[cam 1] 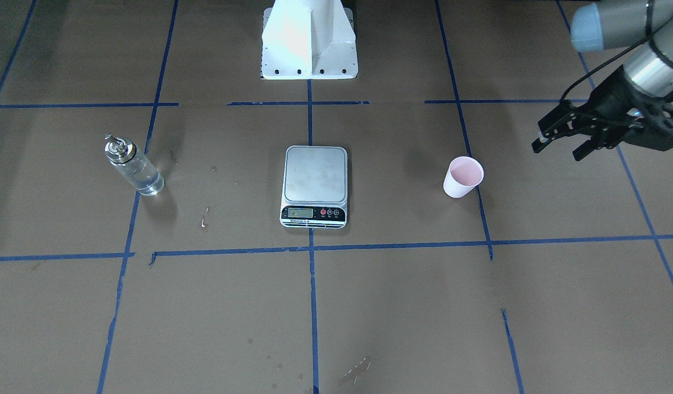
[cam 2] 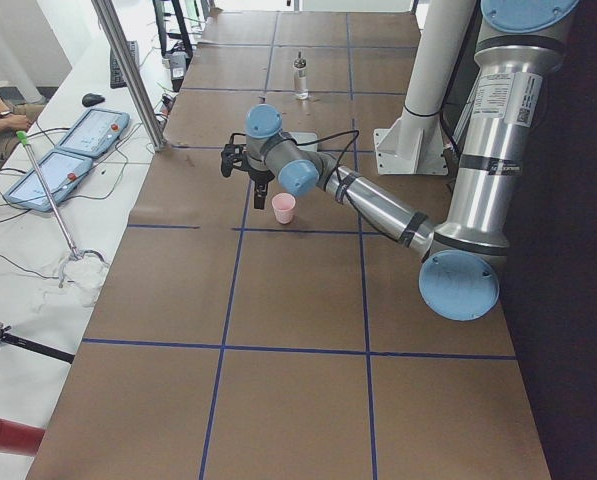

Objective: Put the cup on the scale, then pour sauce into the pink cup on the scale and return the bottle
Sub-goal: 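Move the left gripper down to the pink paper cup and grasp it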

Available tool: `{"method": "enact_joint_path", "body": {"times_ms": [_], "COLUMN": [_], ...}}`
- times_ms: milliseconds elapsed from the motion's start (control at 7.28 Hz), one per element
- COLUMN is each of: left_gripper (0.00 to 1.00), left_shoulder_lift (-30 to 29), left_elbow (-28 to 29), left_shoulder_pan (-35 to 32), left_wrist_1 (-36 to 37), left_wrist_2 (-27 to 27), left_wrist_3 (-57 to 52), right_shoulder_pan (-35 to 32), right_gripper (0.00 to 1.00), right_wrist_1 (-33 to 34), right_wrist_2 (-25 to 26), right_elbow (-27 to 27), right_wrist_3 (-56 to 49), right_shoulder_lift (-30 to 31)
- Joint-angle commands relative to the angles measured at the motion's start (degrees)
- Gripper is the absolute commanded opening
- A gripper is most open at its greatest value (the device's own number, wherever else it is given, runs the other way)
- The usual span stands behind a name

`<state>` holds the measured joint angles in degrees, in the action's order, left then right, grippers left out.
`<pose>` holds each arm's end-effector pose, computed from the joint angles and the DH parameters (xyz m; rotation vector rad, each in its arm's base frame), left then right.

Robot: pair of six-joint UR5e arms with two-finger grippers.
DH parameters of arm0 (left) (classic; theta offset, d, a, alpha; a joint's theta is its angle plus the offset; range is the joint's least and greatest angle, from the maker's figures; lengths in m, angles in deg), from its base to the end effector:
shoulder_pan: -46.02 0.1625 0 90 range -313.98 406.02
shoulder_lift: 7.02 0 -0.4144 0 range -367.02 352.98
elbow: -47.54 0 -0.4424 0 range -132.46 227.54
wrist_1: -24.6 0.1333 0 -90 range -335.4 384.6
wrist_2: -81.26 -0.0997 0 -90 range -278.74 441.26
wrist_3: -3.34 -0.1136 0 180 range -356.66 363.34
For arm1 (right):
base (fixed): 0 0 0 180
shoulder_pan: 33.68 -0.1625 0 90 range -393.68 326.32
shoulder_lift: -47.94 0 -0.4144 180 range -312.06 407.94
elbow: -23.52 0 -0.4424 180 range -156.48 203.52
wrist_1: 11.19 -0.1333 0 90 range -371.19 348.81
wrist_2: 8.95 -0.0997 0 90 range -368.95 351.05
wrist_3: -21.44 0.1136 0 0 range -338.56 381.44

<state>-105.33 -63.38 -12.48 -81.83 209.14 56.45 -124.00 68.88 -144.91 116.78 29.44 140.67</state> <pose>0.2487 -0.5275 0.3479 0.1460 0.9759 -0.0828 0.0546 -0.5347 0.6319 0.1187 -0.8096 0.0638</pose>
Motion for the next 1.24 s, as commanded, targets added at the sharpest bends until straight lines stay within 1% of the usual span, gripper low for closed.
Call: {"method": "enact_joint_path", "body": {"times_ms": [0, 275, 550, 1100], "left_gripper": [1.00, 1.00, 0.99, 0.99], "left_shoulder_lift": [-0.13, -0.13, -0.22, -1.10], "left_elbow": [-0.35, 0.70, 3.24, 5.01], "left_shoulder_pan": [8.38, 10.51, 11.65, 14.28], "left_wrist_1": [-0.09, -0.09, -2.28, -2.99], "left_wrist_2": [-8.68, -8.78, -9.83, -10.53], "left_wrist_3": [10.66, 11.67, 11.67, 11.67], "right_shoulder_pan": [0.15, 0.15, 0.15, 0.15], "right_gripper": [1.00, 1.00, 1.00, 1.00], "right_wrist_1": [0.00, 0.00, 0.00, 0.00], "right_wrist_2": [-1.49, -1.41, -1.41, -1.41], "right_elbow": [0.00, 0.00, 0.00, 0.00], "right_wrist_3": [0.09, 0.09, 0.09, 0.09], "right_shoulder_lift": [-0.01, -0.18, -0.36, -0.53]}}
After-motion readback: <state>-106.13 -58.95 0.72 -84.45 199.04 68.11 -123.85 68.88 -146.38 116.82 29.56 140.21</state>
